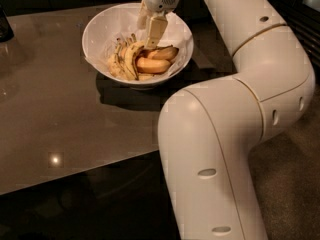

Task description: Pick banana from white bowl

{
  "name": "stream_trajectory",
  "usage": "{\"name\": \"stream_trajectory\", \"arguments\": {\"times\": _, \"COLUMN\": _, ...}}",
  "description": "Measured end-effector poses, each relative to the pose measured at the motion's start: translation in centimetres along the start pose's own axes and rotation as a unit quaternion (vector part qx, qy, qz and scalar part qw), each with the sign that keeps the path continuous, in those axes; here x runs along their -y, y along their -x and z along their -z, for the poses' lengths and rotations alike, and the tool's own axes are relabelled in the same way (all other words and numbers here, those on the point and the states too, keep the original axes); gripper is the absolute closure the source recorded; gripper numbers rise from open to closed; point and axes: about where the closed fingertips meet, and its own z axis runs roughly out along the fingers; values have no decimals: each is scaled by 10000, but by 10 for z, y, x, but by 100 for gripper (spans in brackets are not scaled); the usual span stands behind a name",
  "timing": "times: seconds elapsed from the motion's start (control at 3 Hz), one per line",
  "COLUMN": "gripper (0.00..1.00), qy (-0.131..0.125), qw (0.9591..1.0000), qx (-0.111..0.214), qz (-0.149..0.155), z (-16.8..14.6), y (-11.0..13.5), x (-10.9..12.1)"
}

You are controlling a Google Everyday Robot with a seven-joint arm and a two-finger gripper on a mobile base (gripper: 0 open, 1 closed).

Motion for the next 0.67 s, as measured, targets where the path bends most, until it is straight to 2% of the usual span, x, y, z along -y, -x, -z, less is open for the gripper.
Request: {"name": "stream_trajectory", "arguments": {"times": 0.67, "gripper": 44, "qy": 98, "qw": 9998, "qx": 70, "qz": -131, "z": -4, "y": 1, "x": -3}}
